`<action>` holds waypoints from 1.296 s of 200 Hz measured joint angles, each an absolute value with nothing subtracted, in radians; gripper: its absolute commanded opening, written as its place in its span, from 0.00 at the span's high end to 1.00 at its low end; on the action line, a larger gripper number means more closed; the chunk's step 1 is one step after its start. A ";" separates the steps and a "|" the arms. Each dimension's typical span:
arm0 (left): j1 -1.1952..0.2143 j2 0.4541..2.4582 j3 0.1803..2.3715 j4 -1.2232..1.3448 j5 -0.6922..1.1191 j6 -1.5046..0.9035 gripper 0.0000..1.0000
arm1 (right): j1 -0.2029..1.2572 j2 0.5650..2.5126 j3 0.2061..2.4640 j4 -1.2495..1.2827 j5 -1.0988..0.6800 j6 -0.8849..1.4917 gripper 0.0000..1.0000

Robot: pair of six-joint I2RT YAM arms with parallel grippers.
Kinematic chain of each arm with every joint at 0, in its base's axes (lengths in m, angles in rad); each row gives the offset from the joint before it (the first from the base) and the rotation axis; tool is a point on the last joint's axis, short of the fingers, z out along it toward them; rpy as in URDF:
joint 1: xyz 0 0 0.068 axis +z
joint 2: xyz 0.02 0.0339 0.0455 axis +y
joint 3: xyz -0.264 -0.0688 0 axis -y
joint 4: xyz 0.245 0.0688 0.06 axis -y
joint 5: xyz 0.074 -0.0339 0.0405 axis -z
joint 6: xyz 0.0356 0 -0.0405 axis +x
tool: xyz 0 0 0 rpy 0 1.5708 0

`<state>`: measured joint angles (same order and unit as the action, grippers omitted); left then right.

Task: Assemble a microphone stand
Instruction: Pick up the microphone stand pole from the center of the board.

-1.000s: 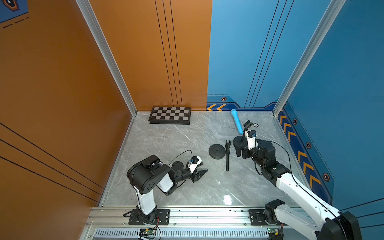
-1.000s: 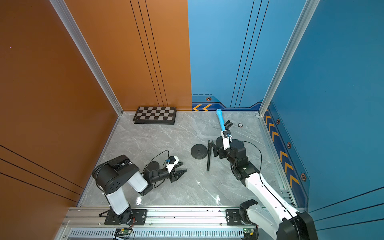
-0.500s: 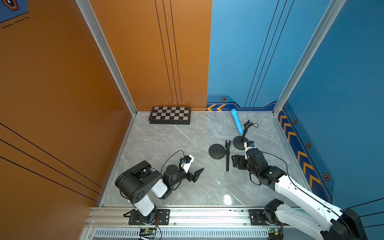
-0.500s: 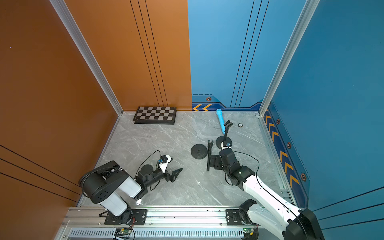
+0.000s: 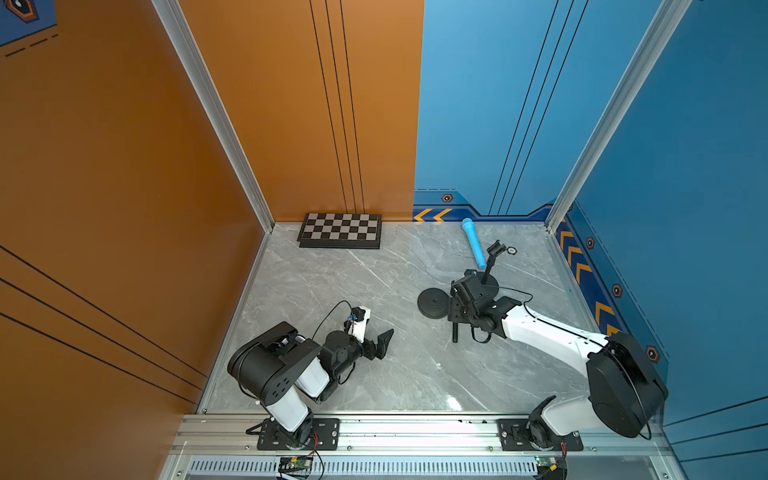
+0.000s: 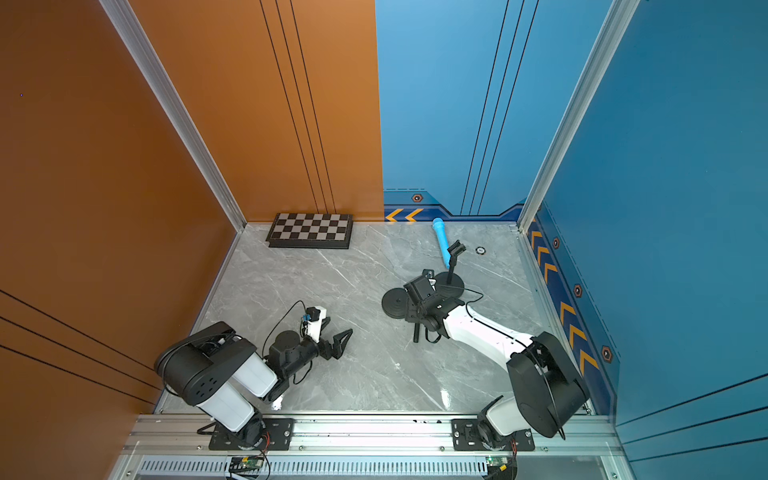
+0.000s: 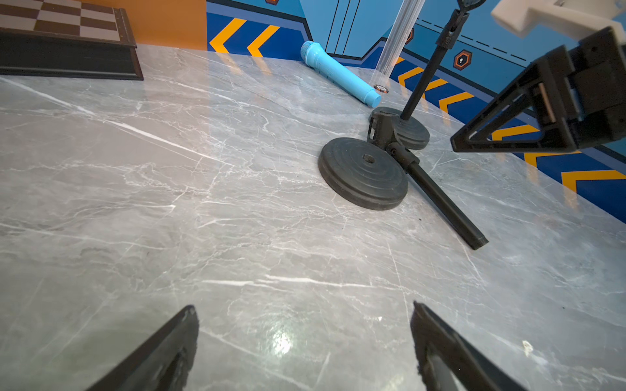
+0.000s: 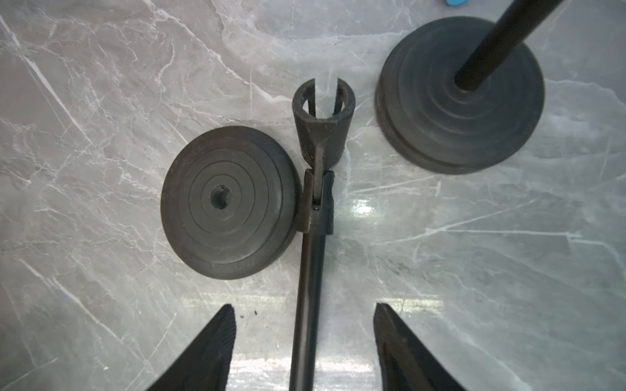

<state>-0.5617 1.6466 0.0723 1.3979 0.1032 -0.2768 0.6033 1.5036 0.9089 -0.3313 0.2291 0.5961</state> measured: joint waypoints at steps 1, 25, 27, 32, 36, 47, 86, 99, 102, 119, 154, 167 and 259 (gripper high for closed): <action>-0.562 1.647 0.072 1.398 0.103 -0.278 0.02 | 0.603 1.509 0.912 -0.331 0.232 0.596 0.39; -0.562 1.647 0.072 1.397 0.093 -0.299 0.02 | 0.594 1.584 0.964 -0.330 0.265 0.602 0.46; -0.562 1.647 0.072 1.398 0.092 -0.302 0.02 | 0.592 1.590 0.968 -0.330 0.266 0.604 0.46; -0.562 1.647 0.072 1.397 0.090 -0.307 0.02 | 0.587 1.603 0.976 -0.330 0.271 0.604 0.47; -0.562 1.647 0.072 1.397 0.090 -0.311 0.02 | 0.583 1.612 0.979 -0.329 0.275 0.604 0.47; -0.562 1.647 0.072 1.397 0.091 -0.321 0.02 | 0.566 1.632 0.986 -0.324 0.284 0.604 0.48; -0.562 1.649 0.072 1.394 0.098 -0.349 0.02 | 0.520 1.707 0.995 -0.294 0.274 0.603 0.50; -0.562 1.650 0.072 1.394 0.098 -0.353 0.02 | 0.519 1.733 1.007 -0.281 0.259 0.603 0.50; -0.562 1.650 0.072 1.394 0.098 -0.353 0.02 | 0.519 1.739 1.010 -0.278 0.257 0.603 0.50; -0.562 1.650 0.072 1.394 0.098 -0.360 0.02 | 0.519 1.759 1.023 -0.276 0.242 0.603 0.50; -0.562 1.650 0.072 1.394 0.098 -0.364 0.02 | 0.517 1.763 1.036 -0.277 0.236 0.604 0.57; -0.562 1.650 0.072 1.394 0.098 -0.365 0.02 | 0.514 1.766 1.038 -0.276 0.235 0.605 0.58; -0.562 1.649 0.072 1.392 0.160 -0.379 0.02 | 0.516 1.789 1.005 -0.268 0.221 0.603 0.85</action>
<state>-0.5621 1.6489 0.0719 1.3922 0.1600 -0.3786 0.5159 1.7889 1.0050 -0.2684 0.2207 0.6033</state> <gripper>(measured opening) 0.982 0.268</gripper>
